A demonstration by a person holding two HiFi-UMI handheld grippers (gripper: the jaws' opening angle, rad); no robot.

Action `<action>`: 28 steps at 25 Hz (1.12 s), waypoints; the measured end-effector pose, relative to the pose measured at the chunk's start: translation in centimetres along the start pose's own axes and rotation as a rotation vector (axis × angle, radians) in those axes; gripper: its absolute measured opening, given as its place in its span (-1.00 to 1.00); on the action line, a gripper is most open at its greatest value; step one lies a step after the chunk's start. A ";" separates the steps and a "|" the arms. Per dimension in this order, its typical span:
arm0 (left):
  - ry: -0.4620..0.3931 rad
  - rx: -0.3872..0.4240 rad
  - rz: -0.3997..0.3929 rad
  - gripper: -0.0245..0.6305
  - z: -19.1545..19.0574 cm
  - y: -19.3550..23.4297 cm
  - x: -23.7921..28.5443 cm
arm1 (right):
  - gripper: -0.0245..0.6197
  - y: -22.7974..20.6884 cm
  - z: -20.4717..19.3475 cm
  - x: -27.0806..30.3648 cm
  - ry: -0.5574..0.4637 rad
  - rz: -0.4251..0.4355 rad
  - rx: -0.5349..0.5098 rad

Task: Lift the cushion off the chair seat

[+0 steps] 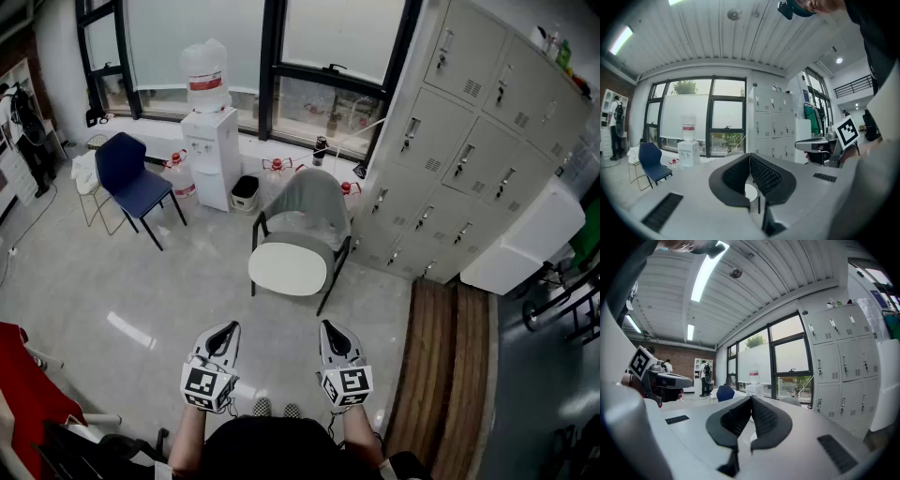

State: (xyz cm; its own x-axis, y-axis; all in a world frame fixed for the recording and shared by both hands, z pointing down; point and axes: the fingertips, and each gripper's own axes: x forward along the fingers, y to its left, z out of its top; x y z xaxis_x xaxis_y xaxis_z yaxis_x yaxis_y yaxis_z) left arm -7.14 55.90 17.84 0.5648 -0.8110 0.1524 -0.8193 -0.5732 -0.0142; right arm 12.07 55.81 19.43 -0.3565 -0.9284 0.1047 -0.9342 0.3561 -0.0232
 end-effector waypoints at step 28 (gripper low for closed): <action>-0.036 -0.018 -0.041 -0.87 -0.9 7.7 -2.1 | -0.83 6.8 0.4 4.4 0.020 -0.057 -0.015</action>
State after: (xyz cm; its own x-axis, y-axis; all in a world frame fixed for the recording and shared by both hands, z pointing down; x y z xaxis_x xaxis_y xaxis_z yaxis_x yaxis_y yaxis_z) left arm -14.71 53.31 18.32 0.6012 -0.7905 0.1171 -0.7966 -0.6045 0.0089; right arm 4.14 54.10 19.33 -0.3025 -0.9449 0.1249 -0.9525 0.3047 -0.0023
